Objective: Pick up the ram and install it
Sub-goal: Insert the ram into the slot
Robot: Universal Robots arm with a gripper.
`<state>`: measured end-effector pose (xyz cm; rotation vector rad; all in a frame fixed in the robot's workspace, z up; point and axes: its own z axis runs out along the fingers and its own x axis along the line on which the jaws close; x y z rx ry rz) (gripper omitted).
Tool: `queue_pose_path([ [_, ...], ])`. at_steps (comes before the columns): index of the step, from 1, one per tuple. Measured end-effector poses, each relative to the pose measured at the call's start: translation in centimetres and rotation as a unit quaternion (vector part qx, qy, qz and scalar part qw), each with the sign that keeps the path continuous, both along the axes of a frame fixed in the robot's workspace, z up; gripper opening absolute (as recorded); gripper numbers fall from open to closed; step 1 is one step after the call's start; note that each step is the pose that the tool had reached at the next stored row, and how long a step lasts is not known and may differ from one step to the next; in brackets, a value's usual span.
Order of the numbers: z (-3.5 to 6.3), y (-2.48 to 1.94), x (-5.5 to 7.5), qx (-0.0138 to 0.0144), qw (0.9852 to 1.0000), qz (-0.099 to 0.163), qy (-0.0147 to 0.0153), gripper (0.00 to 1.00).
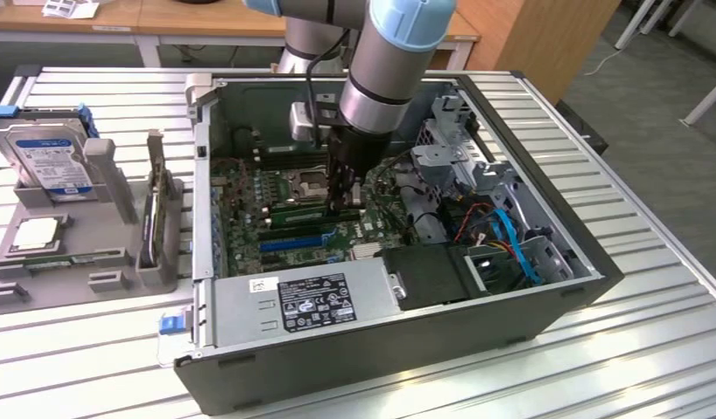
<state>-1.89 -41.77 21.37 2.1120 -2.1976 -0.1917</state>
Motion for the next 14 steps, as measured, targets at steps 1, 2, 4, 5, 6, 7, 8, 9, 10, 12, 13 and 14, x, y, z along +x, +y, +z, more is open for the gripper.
queue_pose_path([
  [1,0.35,-0.01,0.0,-0.0003,1.0000,0.000,0.0005,0.14],
  [2,0.78,-0.02,0.0,-0.0006,1.0000,0.000,0.0009,0.14],
  [4,1.61,-0.02,0.0,-0.0006,1.0000,0.000,0.0017,0.14],
  [5,1.97,-0.02,0.0,-0.0006,1.0000,0.000,0.0020,0.14],
  [6,2.31,-0.02,0.0,-0.0005,1.0000,0.000,0.0024,0.14],
  [7,2.65,-0.02,0.0,-0.0006,1.0000,0.000,0.0027,0.14],
  [8,2.75,-0.02,0.0,-0.0006,1.0000,0.000,0.0028,0.14],
  [9,2.75,-0.01,0.0,-0.0006,1.0000,0.000,0.0028,0.14],
  [10,2.75,-0.01,0.0,-0.0005,1.0000,0.000,0.0028,0.14],
  [12,2.76,-0.02,0.0,-0.0005,1.0000,0.000,0.0048,0.14],
  [13,2.77,-0.02,0.0,-0.0007,0.9999,0.000,0.0105,0.14],
  [14,2.79,-0.02,0.1,-0.0007,0.9998,0.000,0.0186,0.14],
])
